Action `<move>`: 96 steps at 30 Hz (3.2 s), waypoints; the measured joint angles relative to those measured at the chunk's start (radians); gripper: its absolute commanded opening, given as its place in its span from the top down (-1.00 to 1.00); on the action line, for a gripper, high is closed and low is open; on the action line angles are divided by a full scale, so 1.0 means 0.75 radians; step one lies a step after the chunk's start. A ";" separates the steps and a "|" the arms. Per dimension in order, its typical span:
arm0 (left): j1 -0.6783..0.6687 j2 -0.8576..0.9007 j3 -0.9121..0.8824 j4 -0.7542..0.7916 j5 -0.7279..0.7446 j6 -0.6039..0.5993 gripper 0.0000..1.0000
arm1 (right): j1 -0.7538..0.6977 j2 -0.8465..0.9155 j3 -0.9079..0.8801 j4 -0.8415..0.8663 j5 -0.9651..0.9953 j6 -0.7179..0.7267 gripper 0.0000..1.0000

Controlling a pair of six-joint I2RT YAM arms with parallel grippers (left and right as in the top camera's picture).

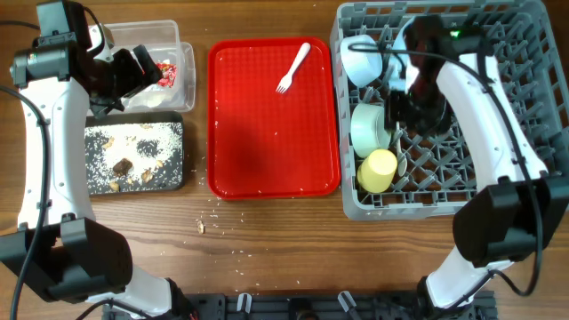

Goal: Sort waste into correct bins and load items into the dishwasher rack
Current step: 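Move the right gripper back over the white fork on the tray, then lower the right gripper and grasp the white plastic fork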

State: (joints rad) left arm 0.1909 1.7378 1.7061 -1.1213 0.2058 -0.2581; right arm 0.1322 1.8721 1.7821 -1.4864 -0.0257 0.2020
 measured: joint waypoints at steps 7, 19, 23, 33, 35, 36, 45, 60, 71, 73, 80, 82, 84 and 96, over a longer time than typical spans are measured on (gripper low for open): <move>0.000 0.000 0.000 0.000 0.001 0.000 -1.00 | 0.118 0.000 0.209 0.433 -0.219 -0.015 -0.18; 0.000 0.000 0.000 -0.001 0.000 0.000 -1.00 | 0.434 0.244 0.239 0.991 -0.168 0.191 -0.31; 0.000 0.000 0.000 -0.001 0.000 0.000 -1.00 | 0.427 0.390 0.238 1.044 -0.159 0.258 -0.26; 0.000 0.000 0.000 -0.001 0.000 0.000 -1.00 | 0.427 0.633 0.237 1.126 -0.144 0.544 0.04; 0.000 0.000 0.000 -0.001 0.000 0.000 -1.00 | 0.427 0.677 0.237 1.107 -0.146 0.584 0.05; 0.000 0.000 0.000 -0.001 0.000 0.000 -1.00 | 0.427 0.694 0.237 1.095 -0.149 0.603 0.04; 0.000 0.000 0.000 -0.001 0.000 0.000 -1.00 | 0.427 0.727 0.237 1.096 -0.150 0.704 0.22; 0.000 0.000 0.000 -0.001 0.000 0.000 -1.00 | 0.430 0.734 0.237 1.102 -0.155 0.751 0.70; 0.000 0.000 0.000 -0.001 0.000 0.000 -1.00 | 0.430 0.737 0.237 1.086 -0.158 0.769 0.91; 0.000 0.000 0.000 -0.001 0.000 0.000 -1.00 | 0.430 0.737 0.237 1.081 -0.171 0.766 0.91; 0.000 0.000 0.000 -0.001 0.000 0.000 -1.00 | 0.430 0.737 0.237 1.021 -0.251 0.737 0.91; 0.000 0.000 0.000 -0.001 0.000 0.000 -1.00 | 0.430 0.737 0.237 0.997 -0.278 0.731 0.91; 0.000 0.000 0.000 -0.001 0.000 0.000 -1.00 | 0.430 0.737 0.238 0.969 -0.315 0.712 0.91; 0.000 0.000 0.000 -0.001 0.000 0.000 -1.00 | 0.430 0.681 0.241 0.815 -0.310 0.527 0.88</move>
State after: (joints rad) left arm 0.1909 1.7378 1.7061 -1.1217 0.2058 -0.2581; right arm 0.4549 2.3825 1.9625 -0.8749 -0.2581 0.5972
